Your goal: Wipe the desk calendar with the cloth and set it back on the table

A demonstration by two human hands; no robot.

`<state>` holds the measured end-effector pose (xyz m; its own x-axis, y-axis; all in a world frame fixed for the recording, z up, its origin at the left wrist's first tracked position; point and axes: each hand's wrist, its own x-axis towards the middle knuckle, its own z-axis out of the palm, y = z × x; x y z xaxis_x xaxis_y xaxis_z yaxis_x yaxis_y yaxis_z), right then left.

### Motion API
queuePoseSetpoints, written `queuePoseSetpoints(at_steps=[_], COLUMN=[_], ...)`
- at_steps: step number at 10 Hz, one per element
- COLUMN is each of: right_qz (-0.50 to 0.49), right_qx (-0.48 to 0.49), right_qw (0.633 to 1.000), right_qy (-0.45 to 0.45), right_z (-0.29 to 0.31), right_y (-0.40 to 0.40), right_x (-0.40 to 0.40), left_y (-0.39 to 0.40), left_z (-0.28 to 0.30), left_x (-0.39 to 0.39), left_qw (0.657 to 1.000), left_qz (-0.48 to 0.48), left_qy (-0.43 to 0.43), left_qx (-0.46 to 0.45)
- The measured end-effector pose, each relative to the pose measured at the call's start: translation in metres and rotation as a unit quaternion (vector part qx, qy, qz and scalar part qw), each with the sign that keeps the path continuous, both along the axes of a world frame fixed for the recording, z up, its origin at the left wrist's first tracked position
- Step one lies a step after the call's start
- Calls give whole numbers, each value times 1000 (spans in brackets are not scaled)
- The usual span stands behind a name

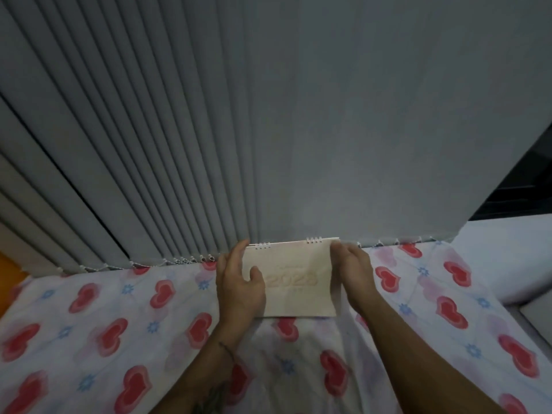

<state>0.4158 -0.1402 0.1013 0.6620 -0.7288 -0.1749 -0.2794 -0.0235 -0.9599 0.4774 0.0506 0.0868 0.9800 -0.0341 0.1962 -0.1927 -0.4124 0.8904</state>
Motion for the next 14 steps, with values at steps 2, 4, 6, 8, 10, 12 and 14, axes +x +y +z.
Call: queuePoseSetpoints(at_steps=[2,4,6,8,10,12,14], right_qz=[-1,34,21,46,82,89,79], right_qx=[47,90,79,83,58,39,3], right_qw=[999,995,996,994,991,992,993], right_qy=[1,23,30,59,91,80,82], right_z=[-9,-11,-11,-12,-2,-5,-10], right_y=[-19,-30,-34,-40,-40,-46,-45], right_x=[26,41,45,47,42,27,3], left_y=[-15,-12,-12,-10,-10,2,35], left_z=[-9,-18,-28,-33,-34,-27,-30], left_x=[25,33,37,43,44,36,10], left_qw=[1000,999,999,992,992,993,962], left_qz=[-1,-11,-39,-83,-78,-53,-61], left_qy=[13,16,32,80,76,61,38], left_qx=[23,37,17,41,65,91,263])
